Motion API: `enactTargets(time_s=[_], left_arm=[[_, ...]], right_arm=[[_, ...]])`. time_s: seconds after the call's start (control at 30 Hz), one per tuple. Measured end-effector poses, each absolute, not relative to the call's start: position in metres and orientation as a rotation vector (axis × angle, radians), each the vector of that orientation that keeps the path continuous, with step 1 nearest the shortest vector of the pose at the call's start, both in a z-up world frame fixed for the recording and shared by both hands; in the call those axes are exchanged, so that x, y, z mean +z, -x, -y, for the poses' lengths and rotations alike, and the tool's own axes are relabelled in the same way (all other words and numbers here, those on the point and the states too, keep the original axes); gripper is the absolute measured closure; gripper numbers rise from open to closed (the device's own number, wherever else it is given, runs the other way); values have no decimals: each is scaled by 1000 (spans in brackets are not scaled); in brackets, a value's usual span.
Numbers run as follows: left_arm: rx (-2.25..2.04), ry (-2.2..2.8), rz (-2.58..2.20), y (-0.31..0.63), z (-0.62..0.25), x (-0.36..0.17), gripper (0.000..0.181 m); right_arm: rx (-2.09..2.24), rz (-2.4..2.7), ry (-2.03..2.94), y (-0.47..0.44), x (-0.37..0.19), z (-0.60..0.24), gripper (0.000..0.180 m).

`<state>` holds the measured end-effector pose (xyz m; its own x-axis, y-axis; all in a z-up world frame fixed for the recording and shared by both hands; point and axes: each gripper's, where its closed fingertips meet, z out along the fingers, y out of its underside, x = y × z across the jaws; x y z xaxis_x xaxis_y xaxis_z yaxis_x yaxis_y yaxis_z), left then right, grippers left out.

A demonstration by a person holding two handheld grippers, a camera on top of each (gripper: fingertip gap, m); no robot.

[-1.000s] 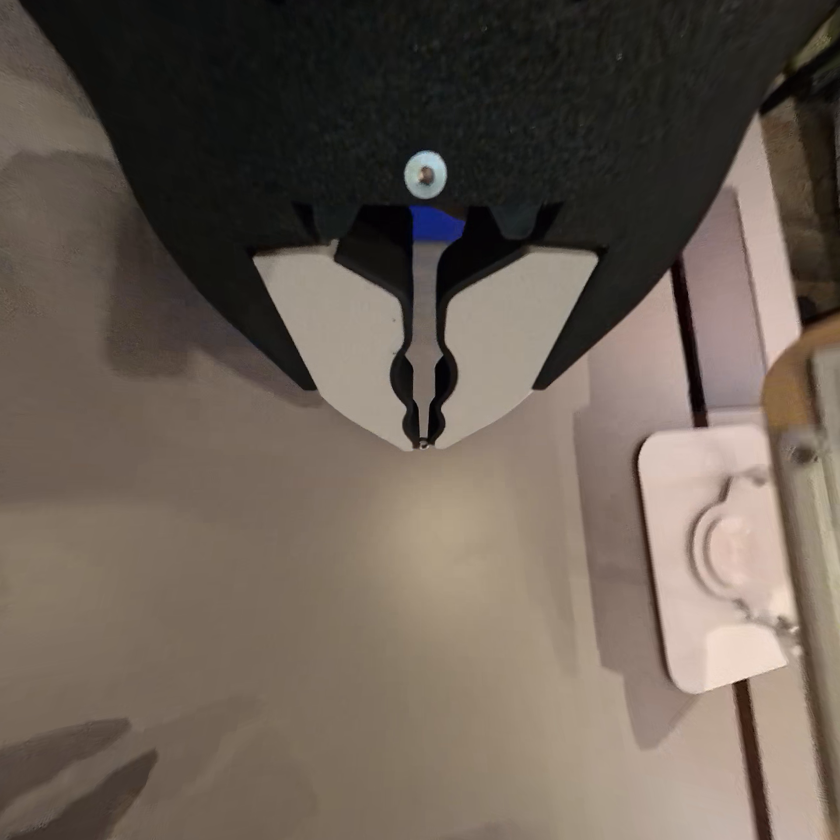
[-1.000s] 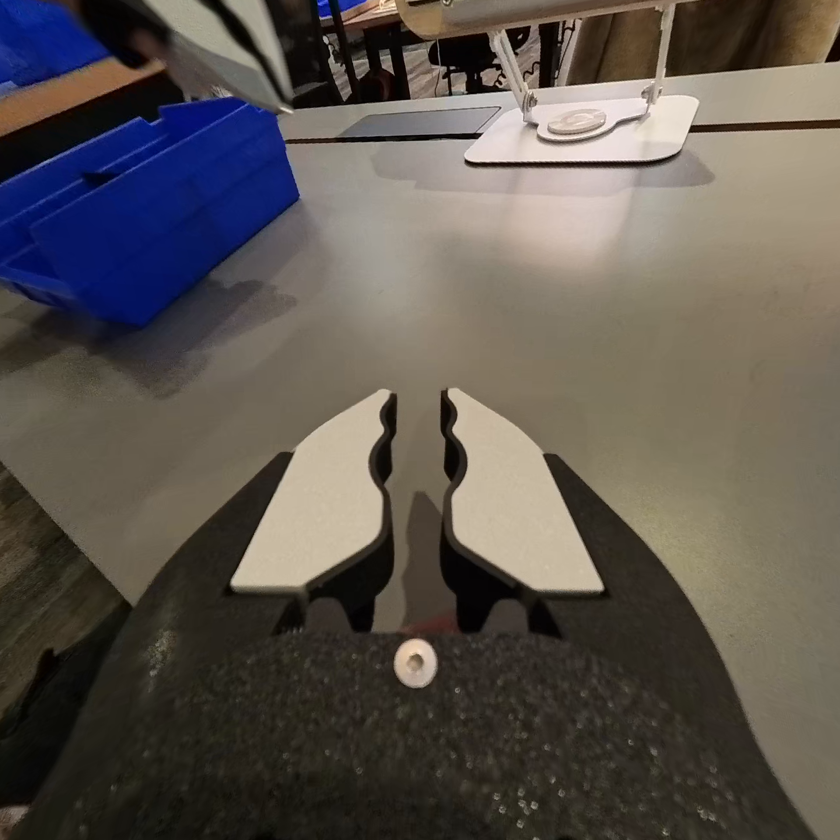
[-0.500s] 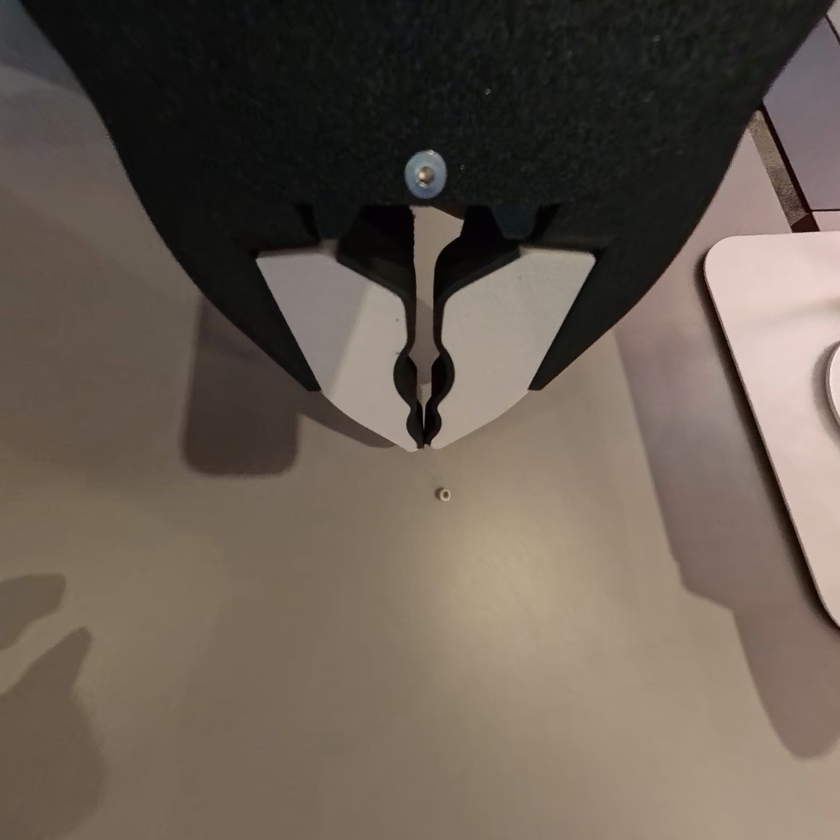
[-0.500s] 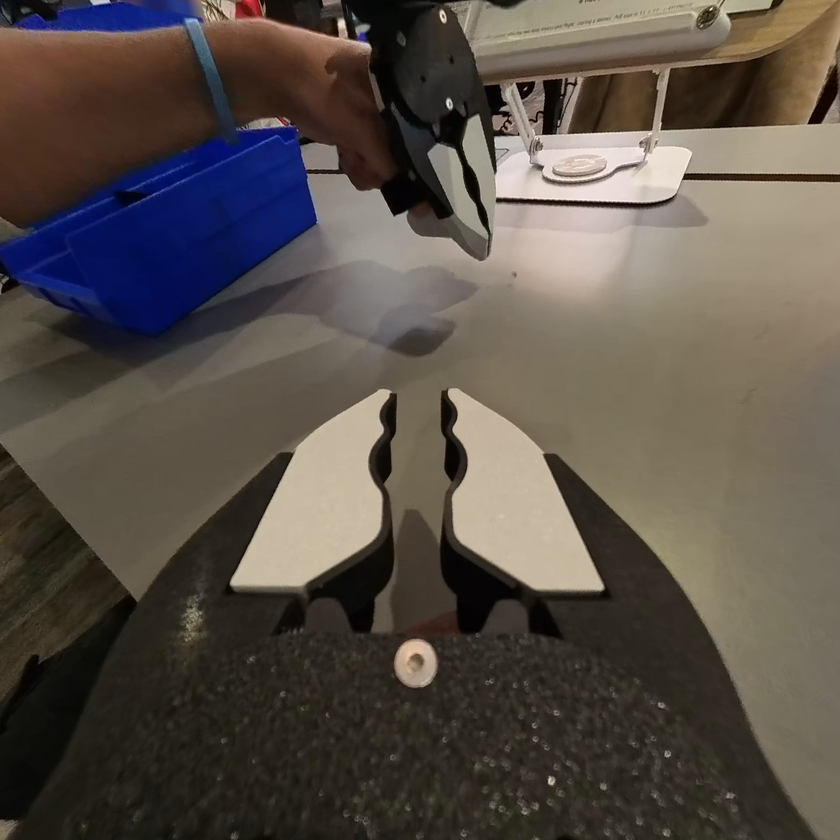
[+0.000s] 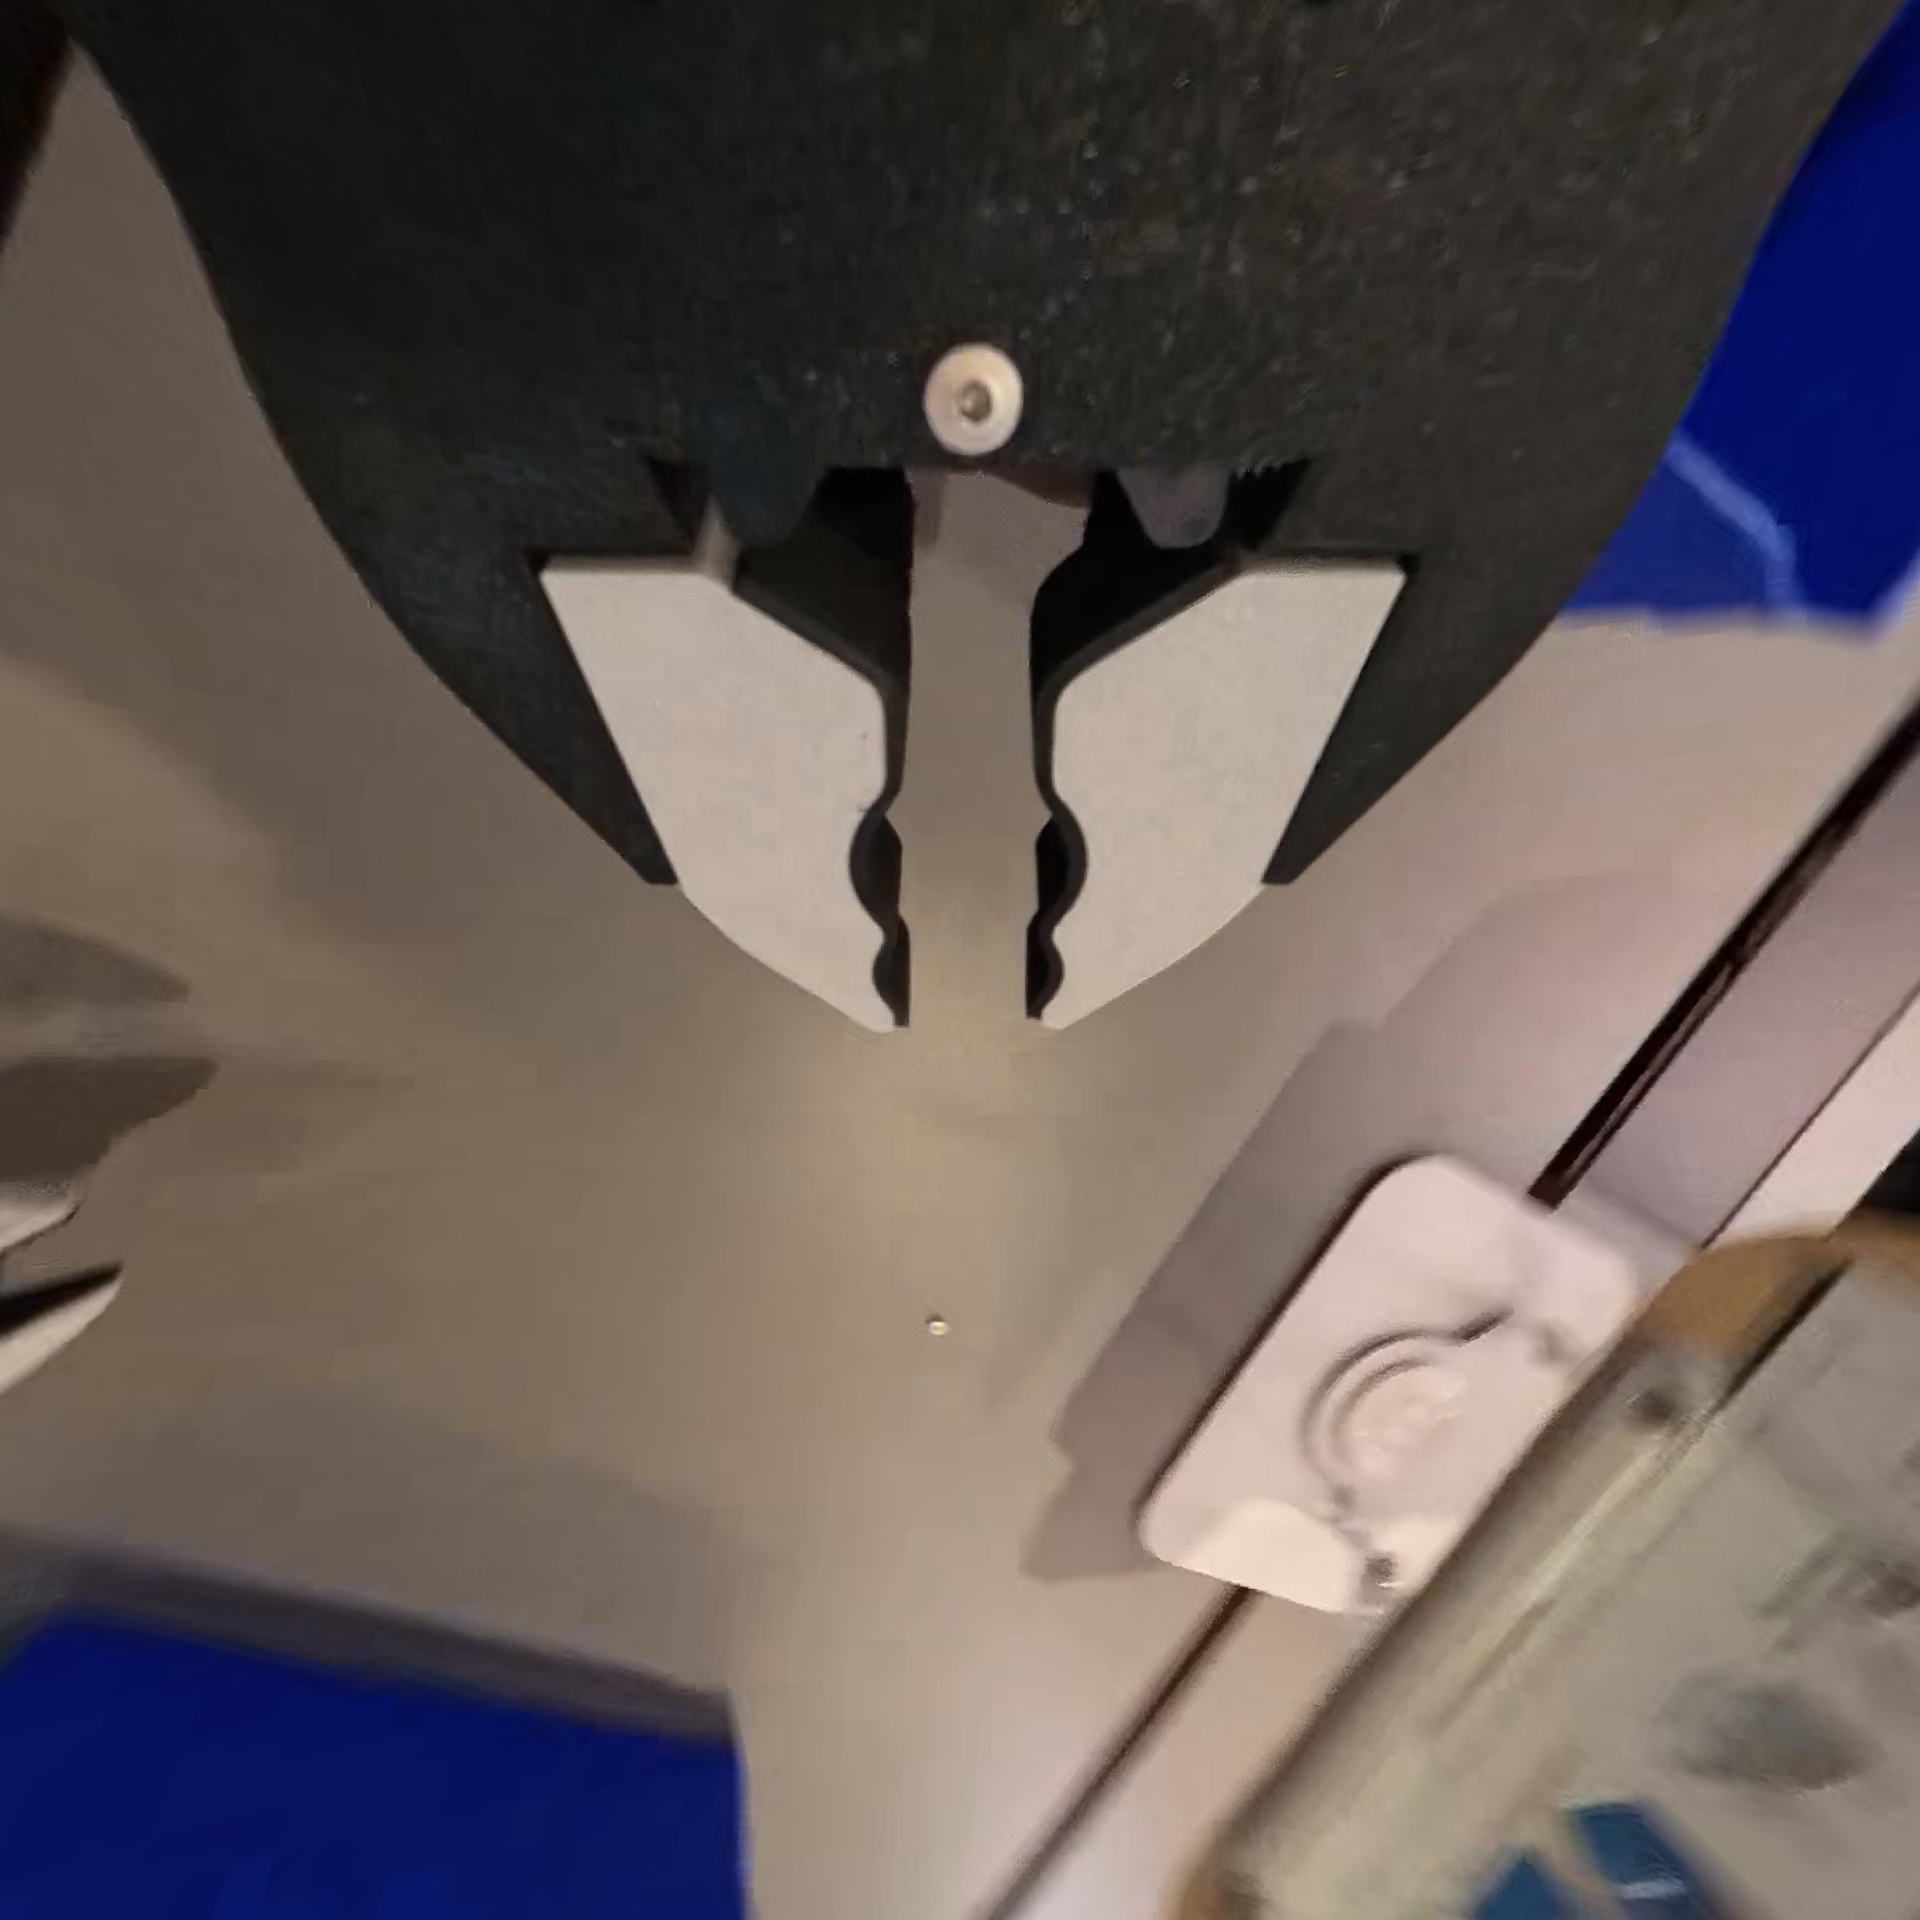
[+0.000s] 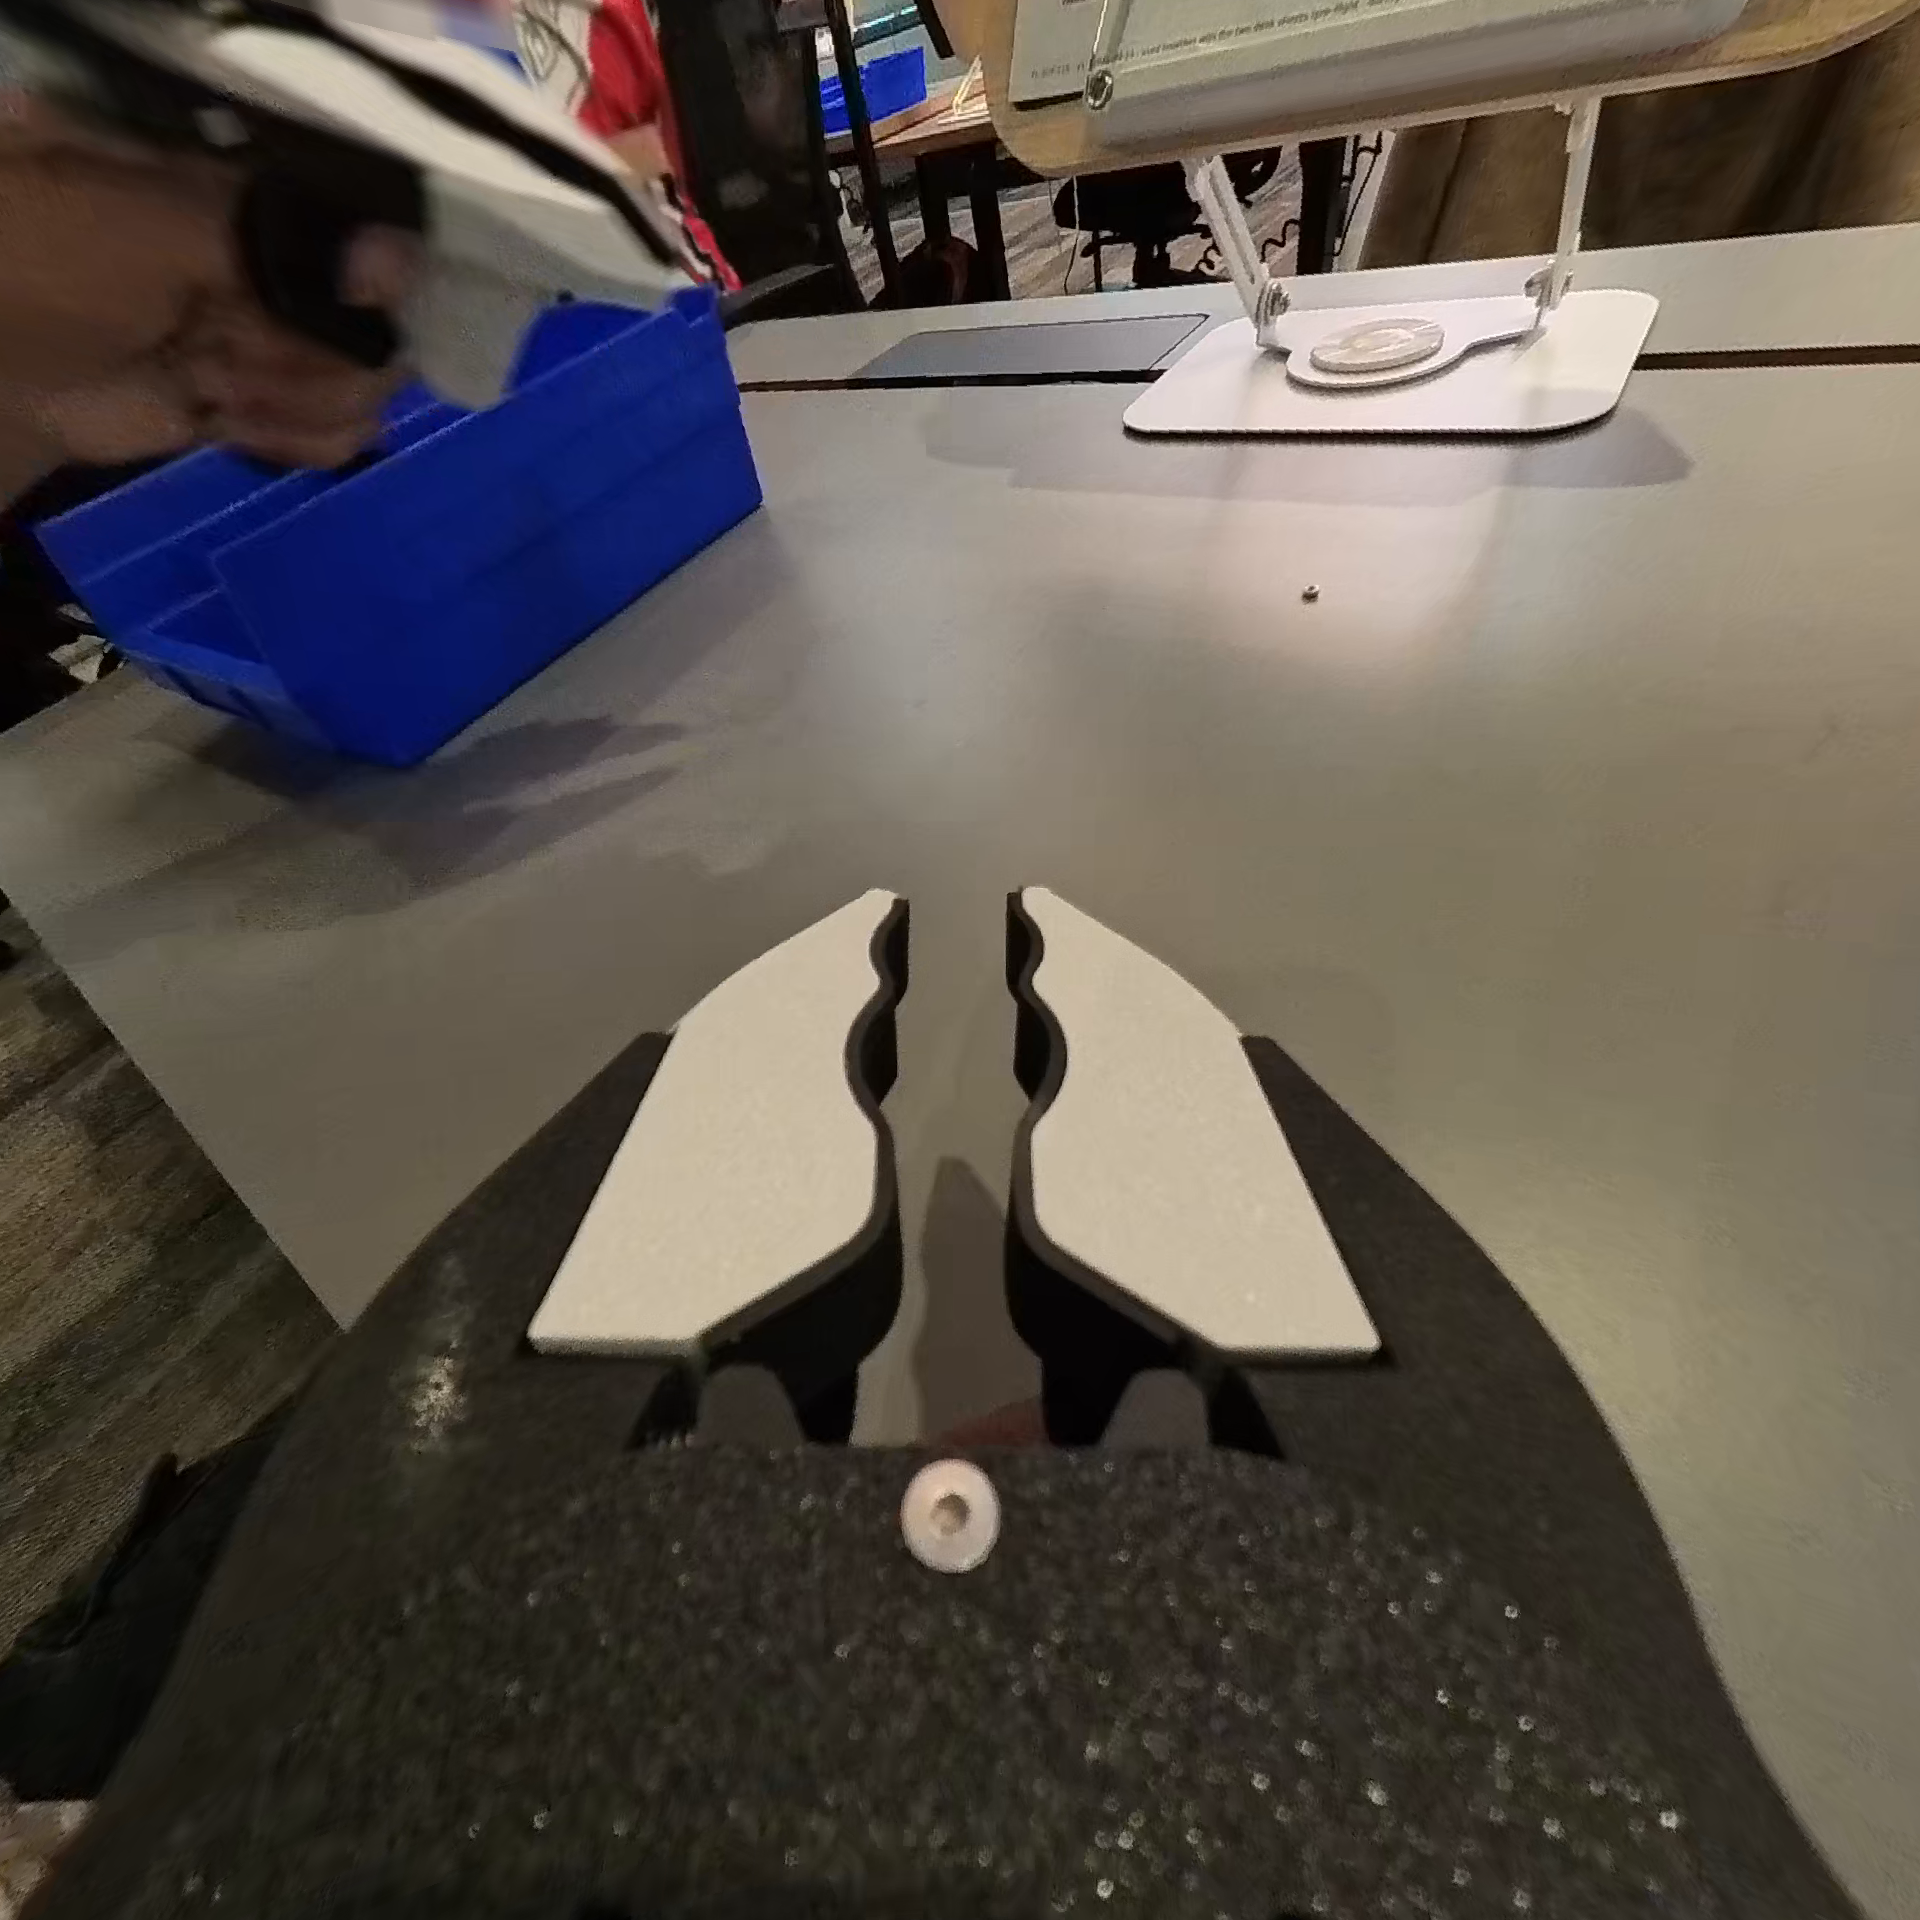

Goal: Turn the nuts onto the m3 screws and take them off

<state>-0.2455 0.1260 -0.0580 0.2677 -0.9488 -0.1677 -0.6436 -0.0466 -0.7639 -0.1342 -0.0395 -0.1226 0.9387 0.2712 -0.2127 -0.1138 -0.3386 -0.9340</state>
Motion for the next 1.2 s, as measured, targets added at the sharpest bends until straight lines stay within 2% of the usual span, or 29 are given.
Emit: enactTargets(time_s=[0.07, 0.23, 0.53, 0.83, 0.93, 1.1, 1.2], left_arm=[[-500, 1792, -1207, 281, -107, -51, 154], [-316, 1782, -612, 383, -66, -55, 154], [-371, 1775, -108, 476, -5, -92, 145], [-412, 1806, -147, 472, 0, -97, 146], [-415, 1816, -185, 473, -12, -81, 149], [-351, 1943, -450, 468, -98, -21, 137], [-475, 2112, -507, 451, -173, -15, 137]], right_arm=[[397, 121, 1877, 135, -123, 40, 162], [388, 124, 1885, 135, -124, 39, 162], [353, 147, 1895, 138, -125, 40, 163], [302, 170, 1935, 140, -131, 38, 163], [291, 164, 1927, 139, -129, 38, 163], [321, 171, 1931, 140, -130, 38, 163], [328, 174, 1936, 141, -131, 38, 163]])
